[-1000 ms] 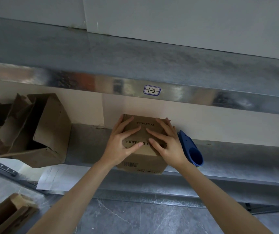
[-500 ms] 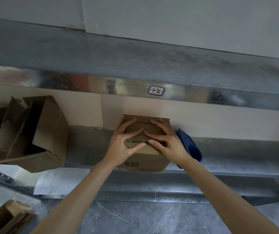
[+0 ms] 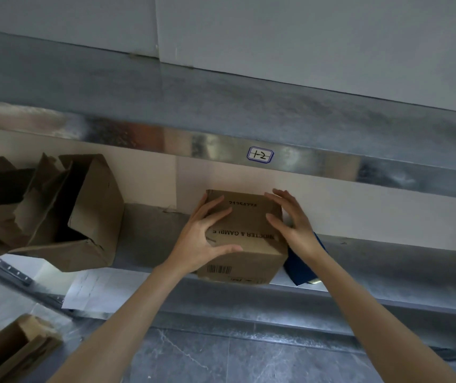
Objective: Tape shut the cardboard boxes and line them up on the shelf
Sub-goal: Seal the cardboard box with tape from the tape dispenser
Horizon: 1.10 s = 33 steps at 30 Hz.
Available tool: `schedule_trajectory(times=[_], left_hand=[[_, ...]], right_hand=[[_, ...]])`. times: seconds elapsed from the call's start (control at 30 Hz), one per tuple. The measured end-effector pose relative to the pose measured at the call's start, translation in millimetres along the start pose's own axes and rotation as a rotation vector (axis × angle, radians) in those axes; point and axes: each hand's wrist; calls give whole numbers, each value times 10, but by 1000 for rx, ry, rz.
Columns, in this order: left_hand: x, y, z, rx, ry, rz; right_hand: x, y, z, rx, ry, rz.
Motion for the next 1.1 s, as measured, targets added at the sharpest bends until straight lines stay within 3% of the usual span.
schedule_trajectory(times=[0.17, 0.43, 0.8, 0.97, 1.1], left_hand=[[-6, 167, -8, -50, -11, -103], [-70, 319, -74, -121, -18, -361], [298, 275, -348, -243, 51, -526], [430, 340, -458, -283, -126, -497], [427, 414, -553, -298, -460, -446]], right_hand=[[-145, -138, -109, 45, 32, 161], [-227, -16, -312, -25, 16, 131], [-276, 182, -372, -187, 98, 189], [-395, 234, -456, -158, -34, 232], [-578, 239, -701, -128, 209, 204]])
Point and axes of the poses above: each hand's wrist, its own y-axis away from the middle knuckle, its own x-axis out of the palm, z = x × y, and after that the axes turned 5 degrees about y, right-handed
